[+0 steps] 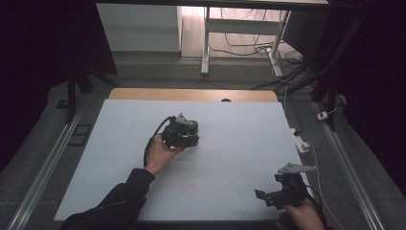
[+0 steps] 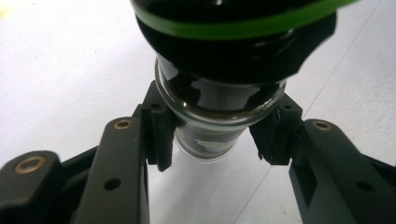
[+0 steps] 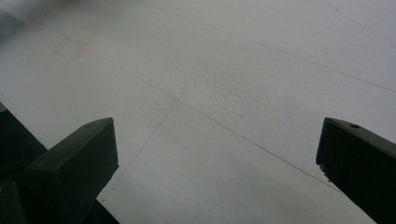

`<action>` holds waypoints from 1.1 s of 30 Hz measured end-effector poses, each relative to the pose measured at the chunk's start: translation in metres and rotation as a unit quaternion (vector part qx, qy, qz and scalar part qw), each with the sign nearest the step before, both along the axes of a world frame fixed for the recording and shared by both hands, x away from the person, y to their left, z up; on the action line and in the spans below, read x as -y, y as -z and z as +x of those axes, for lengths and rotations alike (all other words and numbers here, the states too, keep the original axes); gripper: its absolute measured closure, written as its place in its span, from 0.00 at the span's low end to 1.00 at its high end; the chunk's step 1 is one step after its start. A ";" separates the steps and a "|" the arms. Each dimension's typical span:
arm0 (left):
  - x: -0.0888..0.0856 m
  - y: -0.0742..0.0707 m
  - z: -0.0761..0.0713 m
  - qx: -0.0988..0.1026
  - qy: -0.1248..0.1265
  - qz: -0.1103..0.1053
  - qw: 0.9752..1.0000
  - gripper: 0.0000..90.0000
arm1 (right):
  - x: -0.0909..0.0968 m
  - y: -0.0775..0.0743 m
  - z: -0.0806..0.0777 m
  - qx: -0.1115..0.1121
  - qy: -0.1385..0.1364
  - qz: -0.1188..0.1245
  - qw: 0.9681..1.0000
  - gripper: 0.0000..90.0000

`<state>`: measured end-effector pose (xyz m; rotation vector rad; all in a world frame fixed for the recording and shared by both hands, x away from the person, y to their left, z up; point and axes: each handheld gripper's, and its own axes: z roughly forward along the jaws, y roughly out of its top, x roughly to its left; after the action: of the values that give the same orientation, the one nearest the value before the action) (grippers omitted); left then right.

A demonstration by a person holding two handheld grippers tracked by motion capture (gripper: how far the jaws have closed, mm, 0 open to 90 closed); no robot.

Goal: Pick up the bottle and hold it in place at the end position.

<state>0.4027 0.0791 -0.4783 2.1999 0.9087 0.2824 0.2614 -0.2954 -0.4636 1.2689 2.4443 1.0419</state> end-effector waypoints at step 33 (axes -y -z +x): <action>0.008 0.026 0.000 0.000 0.003 0.027 1.000 0.60 | -0.001 0.000 -0.002 0.006 -0.004 -0.003 1.000 0.00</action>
<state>0.4025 0.0710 -0.5040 2.2514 0.9032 0.3068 0.2597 -0.2949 -0.4632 1.2491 2.4441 1.0408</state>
